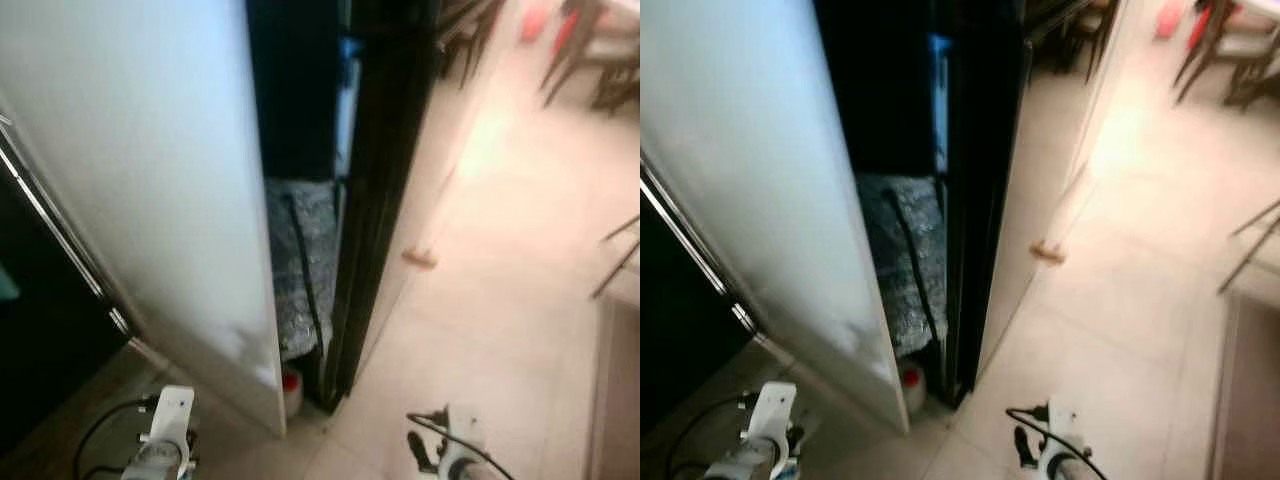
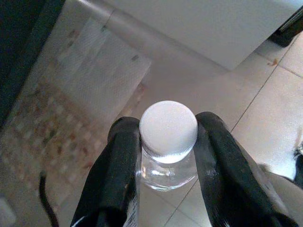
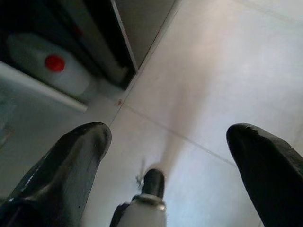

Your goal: Restocking fridge

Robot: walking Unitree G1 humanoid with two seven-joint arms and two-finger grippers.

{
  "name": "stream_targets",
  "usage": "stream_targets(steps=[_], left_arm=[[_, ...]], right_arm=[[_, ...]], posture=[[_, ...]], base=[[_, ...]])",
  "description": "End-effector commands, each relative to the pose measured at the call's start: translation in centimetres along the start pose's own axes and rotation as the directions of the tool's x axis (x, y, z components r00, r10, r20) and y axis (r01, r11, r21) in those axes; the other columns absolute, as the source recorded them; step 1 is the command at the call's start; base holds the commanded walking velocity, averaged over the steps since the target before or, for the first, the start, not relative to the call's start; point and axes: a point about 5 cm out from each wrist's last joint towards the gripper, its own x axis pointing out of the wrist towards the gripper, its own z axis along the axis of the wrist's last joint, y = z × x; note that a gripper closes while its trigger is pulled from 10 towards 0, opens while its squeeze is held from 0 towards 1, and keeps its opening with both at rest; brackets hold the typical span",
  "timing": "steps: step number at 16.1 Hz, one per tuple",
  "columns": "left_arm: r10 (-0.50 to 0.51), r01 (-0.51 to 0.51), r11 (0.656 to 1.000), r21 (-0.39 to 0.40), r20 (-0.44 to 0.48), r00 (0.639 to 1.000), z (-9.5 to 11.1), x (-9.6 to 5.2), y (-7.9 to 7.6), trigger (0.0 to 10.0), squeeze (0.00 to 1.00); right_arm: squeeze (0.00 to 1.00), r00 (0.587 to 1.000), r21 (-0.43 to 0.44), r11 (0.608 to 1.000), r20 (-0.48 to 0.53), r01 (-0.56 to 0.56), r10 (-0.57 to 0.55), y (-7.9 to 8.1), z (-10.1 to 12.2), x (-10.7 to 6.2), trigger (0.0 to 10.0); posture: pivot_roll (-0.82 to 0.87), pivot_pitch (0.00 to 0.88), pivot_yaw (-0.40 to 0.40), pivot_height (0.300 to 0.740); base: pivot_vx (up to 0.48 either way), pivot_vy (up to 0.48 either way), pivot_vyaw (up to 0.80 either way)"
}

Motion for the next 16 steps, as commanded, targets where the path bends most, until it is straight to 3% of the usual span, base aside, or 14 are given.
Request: stream_targets(steps=[1,7,11,16], left_arm=[[0.015,-0.015,1.0,0.014,-0.013,1.0,-0.3,0.0,0.6,10.0,0.0],[0.017,-0.017,1.0,0.023,-0.015,1.0,-0.3,0.0,0.7,10.0,0.0],[0.016,-0.016,1.0,0.022,-0.012,1.0,-0.2,0.0,0.7,10.0,0.0],[0.014,-0.013,1.0,0.024,-0.01,1.0,-0.2,0.0,0.7,10.0,0.0]], right_arm=[[0.0,1.0,0.002,1.0,0.008,-0.016,0.016,0.7,0.3,0.2,10.0],[0.0,0.998,-0.016,1.0,0.057,0.006,-0.005,0.6,0.7,0.1,10.0],[0.0,0.977,-0.037,0.995,0.195,0.096,-0.087,0.2,1.9,-0.1,10.0],[0.0,0.945,-0.042,0.991,0.309,0.13,-0.111,0.1,2.8,-0.4,10.0]], posture=[[0.05,0.0,-0.036,0.74],[0.05,0.0,-0.037,0.74],[0.04,0.0,-0.041,0.74],[0.03,0.0,-0.045,0.74]], base=[[0.0,0.0,0.0],[0.0,0.0,0.0],[0.0,0.0,0.0],[0.0,0.0,0.0]])
